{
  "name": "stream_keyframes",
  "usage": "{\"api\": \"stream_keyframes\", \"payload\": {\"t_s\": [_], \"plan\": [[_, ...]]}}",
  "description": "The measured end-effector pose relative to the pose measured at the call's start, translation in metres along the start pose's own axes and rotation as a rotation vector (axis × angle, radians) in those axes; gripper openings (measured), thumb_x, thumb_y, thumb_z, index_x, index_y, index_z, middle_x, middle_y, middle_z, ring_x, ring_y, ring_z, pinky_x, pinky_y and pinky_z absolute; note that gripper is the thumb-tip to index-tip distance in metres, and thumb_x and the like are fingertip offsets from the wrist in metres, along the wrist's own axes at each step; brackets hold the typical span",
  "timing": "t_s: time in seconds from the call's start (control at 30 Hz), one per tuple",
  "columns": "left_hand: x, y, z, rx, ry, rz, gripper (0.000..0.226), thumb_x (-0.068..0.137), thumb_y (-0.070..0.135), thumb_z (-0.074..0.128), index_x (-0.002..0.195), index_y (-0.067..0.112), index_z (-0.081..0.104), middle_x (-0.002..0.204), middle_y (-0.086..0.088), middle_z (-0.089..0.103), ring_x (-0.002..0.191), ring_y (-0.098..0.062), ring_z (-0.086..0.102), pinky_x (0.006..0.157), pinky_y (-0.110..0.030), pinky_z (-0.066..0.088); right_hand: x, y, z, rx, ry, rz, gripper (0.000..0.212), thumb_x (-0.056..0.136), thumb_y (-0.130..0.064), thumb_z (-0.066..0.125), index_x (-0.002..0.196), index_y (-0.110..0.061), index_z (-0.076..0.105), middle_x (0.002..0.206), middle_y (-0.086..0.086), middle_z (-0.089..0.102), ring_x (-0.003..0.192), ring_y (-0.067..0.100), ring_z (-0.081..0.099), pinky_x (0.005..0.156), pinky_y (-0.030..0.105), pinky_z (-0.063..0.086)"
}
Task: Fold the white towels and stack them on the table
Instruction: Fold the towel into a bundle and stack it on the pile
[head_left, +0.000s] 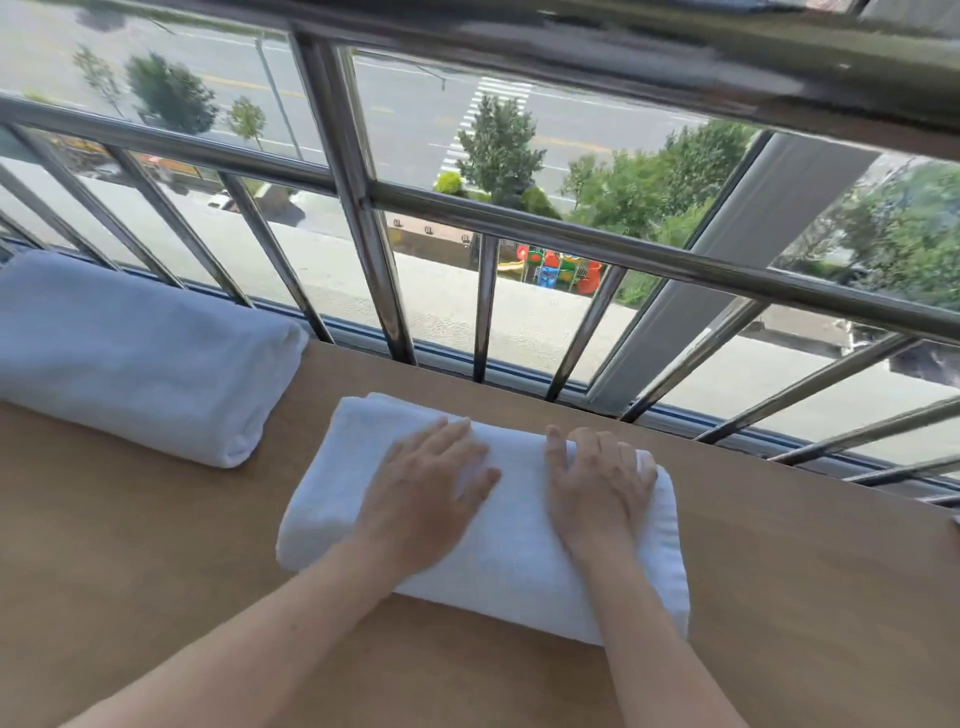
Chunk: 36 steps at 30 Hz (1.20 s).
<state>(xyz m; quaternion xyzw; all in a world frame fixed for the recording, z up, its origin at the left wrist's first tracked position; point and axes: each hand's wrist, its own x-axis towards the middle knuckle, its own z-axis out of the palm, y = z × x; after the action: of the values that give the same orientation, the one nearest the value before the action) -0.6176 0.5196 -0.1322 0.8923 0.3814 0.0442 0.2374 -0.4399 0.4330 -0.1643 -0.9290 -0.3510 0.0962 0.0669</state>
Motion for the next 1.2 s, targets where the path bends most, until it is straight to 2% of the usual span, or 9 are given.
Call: {"api": "stream_keyframes", "payload": {"t_s": [0.13, 0.23, 0.33, 0.47, 0.57, 0.7, 0.8, 0.9, 1.2], "plan": [[-0.026, 0.023, 0.025, 0.28, -0.079, 0.041, 0.073, 0.097, 0.055, 0.012, 0.16, 0.018, 0.021, 0.167, -0.009, 0.008, 0.153, -0.034, -0.005, 0.125, -0.046, 0.0, -0.016, -0.001, -0.01, 0.199, 0.106, -0.095, 0.044, 0.104, -0.044, 0.026, 0.124, -0.022, 0.058, 0.132, -0.001, 0.058, 0.137, 0.021, 0.04, 0.121, 0.046, 0.008], [-0.014, 0.018, 0.031, 0.293, -0.096, 0.026, 0.074, 0.092, 0.055, -0.009, 0.16, 0.027, -0.007, 0.167, 0.001, -0.017, 0.15, -0.027, -0.027, 0.121, -0.039, -0.018, -0.05, -0.013, -0.011, 0.314, 0.057, -0.199, 0.067, 0.099, -0.054, 0.01, 0.145, -0.025, 0.048, 0.158, -0.002, 0.038, 0.152, 0.02, 0.018, 0.124, 0.039, -0.001], [-0.005, 0.009, 0.034, 0.327, -0.129, 0.121, 0.07, 0.093, 0.056, -0.014, 0.159, 0.032, -0.01, 0.166, 0.005, -0.02, 0.15, -0.024, -0.027, 0.121, -0.038, -0.018, -0.067, -0.008, -0.001, 0.15, -0.092, -0.275, 0.07, 0.094, -0.063, -0.006, 0.159, -0.039, 0.007, 0.167, -0.01, -0.007, 0.152, 0.013, -0.018, 0.122, 0.038, -0.016], [-0.006, -0.021, 0.02, 0.341, -0.147, 0.199, 0.062, 0.097, 0.064, -0.004, 0.156, 0.046, -0.01, 0.166, 0.012, -0.014, 0.152, -0.016, -0.021, 0.122, -0.038, -0.017, -0.057, 0.015, -0.004, 0.038, -0.139, -0.138, 0.067, 0.093, -0.067, 0.002, 0.154, -0.046, -0.016, 0.164, -0.011, -0.023, 0.149, 0.017, -0.028, 0.121, 0.045, -0.018], [-0.012, -0.039, 0.012, 0.367, -0.078, 0.011, 0.065, 0.09, 0.074, -0.007, 0.151, 0.052, -0.019, 0.165, 0.012, -0.02, 0.15, -0.016, -0.026, 0.122, -0.045, -0.015, -0.055, 0.039, -0.009, 0.026, -0.169, 0.051, 0.067, 0.092, -0.074, 0.005, 0.15, -0.052, -0.018, 0.164, -0.013, -0.023, 0.152, 0.026, -0.02, 0.121, 0.056, 0.001], [-0.021, -0.049, 0.008, 0.34, -0.04, -0.39, 0.07, 0.086, 0.082, 0.002, 0.145, 0.057, -0.027, 0.162, 0.016, -0.027, 0.154, -0.028, -0.003, 0.116, -0.056, 0.016, -0.064, 0.049, -0.019, 0.207, -0.243, 0.262, 0.069, 0.085, -0.085, 0.011, 0.145, -0.063, -0.015, 0.166, -0.003, -0.007, 0.137, 0.038, 0.033, 0.106, 0.052, 0.034], [-0.019, -0.047, 0.002, 0.18, 0.042, -0.568, 0.075, 0.083, 0.086, 0.019, 0.145, 0.062, -0.015, 0.165, -0.002, 0.013, 0.128, -0.037, 0.047, 0.096, -0.047, 0.04, -0.07, 0.045, -0.022, 0.283, -0.208, 0.333, 0.07, 0.085, -0.084, 0.015, 0.146, -0.063, -0.011, 0.142, 0.016, 0.038, 0.117, 0.036, 0.046, 0.098, 0.049, 0.04], [-0.009, -0.05, -0.008, -0.002, 0.075, -0.69, 0.089, 0.081, 0.086, 0.039, 0.153, 0.037, 0.017, 0.134, -0.013, 0.057, 0.116, -0.039, 0.059, 0.093, -0.046, 0.043, -0.073, 0.044, -0.022, 0.328, -0.206, 0.386, 0.072, 0.084, -0.085, 0.019, 0.146, -0.062, -0.008, 0.126, 0.016, 0.046, 0.11, 0.037, 0.048, 0.095, 0.05, 0.041], [-0.006, -0.067, -0.043, -0.336, -0.103, -0.807, 0.098, 0.063, 0.094, 0.053, 0.118, 0.014, 0.06, 0.108, -0.004, 0.066, 0.099, -0.027, 0.063, 0.086, -0.041, 0.052, -0.093, 0.041, -0.025, 0.554, -0.194, 0.505, 0.067, 0.091, -0.073, 0.035, 0.148, -0.063, 0.001, 0.133, 0.018, 0.041, 0.095, 0.031, 0.042, 0.085, 0.041, 0.036]]}}
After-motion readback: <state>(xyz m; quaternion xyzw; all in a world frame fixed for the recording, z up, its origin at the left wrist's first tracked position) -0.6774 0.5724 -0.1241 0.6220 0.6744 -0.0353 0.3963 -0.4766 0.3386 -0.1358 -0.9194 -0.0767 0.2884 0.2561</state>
